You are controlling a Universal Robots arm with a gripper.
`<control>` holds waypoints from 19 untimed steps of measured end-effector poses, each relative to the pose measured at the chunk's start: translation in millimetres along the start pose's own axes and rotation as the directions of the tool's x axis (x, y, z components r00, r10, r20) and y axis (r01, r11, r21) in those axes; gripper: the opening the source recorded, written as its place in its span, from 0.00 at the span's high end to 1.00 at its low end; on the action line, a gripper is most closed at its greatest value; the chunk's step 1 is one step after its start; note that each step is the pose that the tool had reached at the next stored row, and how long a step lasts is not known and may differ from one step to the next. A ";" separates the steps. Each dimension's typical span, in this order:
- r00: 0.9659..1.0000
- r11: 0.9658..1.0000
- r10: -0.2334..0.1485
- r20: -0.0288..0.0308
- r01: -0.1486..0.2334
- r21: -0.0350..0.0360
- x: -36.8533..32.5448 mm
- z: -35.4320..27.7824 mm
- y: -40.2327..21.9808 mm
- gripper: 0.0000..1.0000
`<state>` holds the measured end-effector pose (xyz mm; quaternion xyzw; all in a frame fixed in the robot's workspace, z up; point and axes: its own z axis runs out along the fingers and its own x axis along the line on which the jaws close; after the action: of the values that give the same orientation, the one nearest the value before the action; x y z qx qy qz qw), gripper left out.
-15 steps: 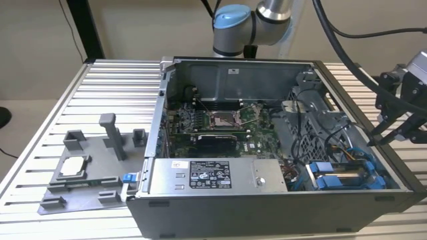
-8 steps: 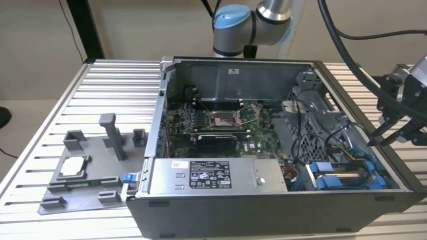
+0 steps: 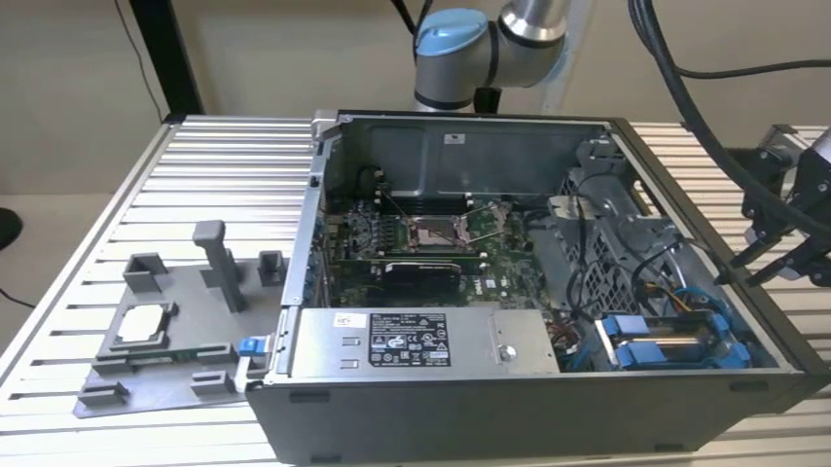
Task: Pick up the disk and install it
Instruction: 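Insert the first disk wire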
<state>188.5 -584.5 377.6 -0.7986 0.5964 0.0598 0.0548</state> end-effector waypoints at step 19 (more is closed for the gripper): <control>0.985 0.985 -0.169 0.032 0.170 -0.024 5.1 10.0 -1.1 0.00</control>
<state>190.6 -587.4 366.9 -0.8461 0.5245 0.0747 0.0581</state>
